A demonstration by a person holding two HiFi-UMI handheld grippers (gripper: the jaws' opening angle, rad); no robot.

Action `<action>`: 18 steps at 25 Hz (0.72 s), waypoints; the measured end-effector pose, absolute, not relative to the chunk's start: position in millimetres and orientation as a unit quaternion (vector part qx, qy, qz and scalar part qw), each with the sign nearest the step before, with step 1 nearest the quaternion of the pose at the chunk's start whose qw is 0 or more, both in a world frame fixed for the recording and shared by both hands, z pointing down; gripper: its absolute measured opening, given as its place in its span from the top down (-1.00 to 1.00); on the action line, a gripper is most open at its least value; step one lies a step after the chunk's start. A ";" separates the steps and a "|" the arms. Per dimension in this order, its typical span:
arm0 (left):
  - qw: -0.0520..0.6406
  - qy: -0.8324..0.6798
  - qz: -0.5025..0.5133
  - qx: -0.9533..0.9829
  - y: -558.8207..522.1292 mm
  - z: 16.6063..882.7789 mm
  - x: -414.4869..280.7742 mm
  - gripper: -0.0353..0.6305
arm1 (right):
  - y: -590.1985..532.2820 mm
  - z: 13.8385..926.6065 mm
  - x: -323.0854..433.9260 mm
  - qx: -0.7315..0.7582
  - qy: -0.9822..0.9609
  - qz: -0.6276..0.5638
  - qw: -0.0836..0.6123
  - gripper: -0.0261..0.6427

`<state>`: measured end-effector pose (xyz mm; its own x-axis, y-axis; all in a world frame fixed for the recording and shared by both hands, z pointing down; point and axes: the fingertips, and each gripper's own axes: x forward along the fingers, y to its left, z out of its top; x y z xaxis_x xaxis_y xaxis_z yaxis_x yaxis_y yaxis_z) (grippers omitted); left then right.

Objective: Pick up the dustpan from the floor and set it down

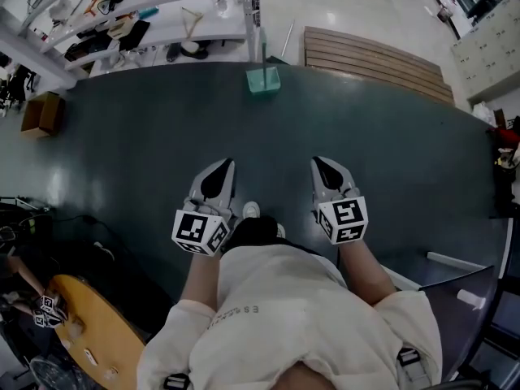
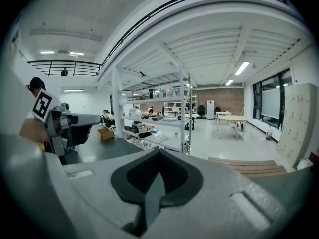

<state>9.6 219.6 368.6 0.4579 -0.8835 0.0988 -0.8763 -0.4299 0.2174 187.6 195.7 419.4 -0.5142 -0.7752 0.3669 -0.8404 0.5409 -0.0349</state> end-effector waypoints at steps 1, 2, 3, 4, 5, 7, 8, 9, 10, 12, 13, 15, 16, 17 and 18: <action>0.120 -0.522 -0.014 0.845 225.3 367.7 9.6 0.84 | 201.1 417.6 190.7 0.470 -0.863 0.110 0.152 0.94; 0.121 -0.523 -0.014 0.844 230.0 366.9 8.8 0.84 | 205.6 416.3 193.0 0.473 -0.861 0.115 0.149 0.94; 0.122 -0.525 -0.015 0.842 233.8 365.8 7.3 0.84 | 209.6 415.3 194.3 0.474 -0.860 0.118 0.148 0.94; 0.123 -0.526 -0.016 0.841 237.0 364.0 5.7 0.84 | 213.5 414.2 194.9 0.475 -0.859 0.120 0.148 0.94; 0.124 -0.526 -0.019 0.841 240.2 361.4 4.9 0.84 | 217.7 412.7 195.4 0.476 -0.859 0.120 0.149 0.94; 0.119 -0.522 -0.021 0.845 247.4 354.1 5.3 0.84 | 227.2 409.4 195.8 0.474 -0.859 0.119 0.150 0.94; 0.113 -0.519 -0.020 0.847 250.8 350.4 5.2 0.84 | 231.0 408.3 195.0 0.474 -0.860 0.118 0.150 0.94; 0.107 -0.515 -0.019 0.850 253.5 347.4 4.5 0.84 | 233.6 407.4 193.1 0.474 -0.860 0.119 0.148 0.94; 0.102 -0.512 -0.018 0.853 255.8 344.9 3.4 0.84 | 235.1 406.2 190.6 0.476 -0.859 0.120 0.144 0.94; 0.093 -0.505 -0.014 0.858 261.0 342.4 1.1 0.84 | 237.8 400.1 185.2 0.482 -0.858 0.125 0.128 0.95; 0.091 -0.502 -0.013 0.860 263.6 341.9 -0.3 0.84 | 239.4 394.6 182.6 0.485 -0.857 0.127 0.117 0.95; 0.087 -0.496 -0.013 0.864 268.2 339.3 -4.2 0.84 | 243.0 382.5 176.1 0.490 -0.857 0.122 0.104 0.95; 0.084 -0.494 -0.015 0.865 269.6 336.9 -6.8 0.84 | 244.4 378.0 172.4 0.489 -0.858 0.117 0.102 0.95; 0.081 -0.494 -0.017 0.865 270.4 334.3 -9.5 0.84 | 245.3 374.8 169.2 0.487 -0.860 0.114 0.102 0.95; 0.078 -0.495 -0.019 0.865 270.8 332.0 -12.4 0.84 | 246.0 372.6 166.8 0.486 -0.861 0.113 0.102 0.95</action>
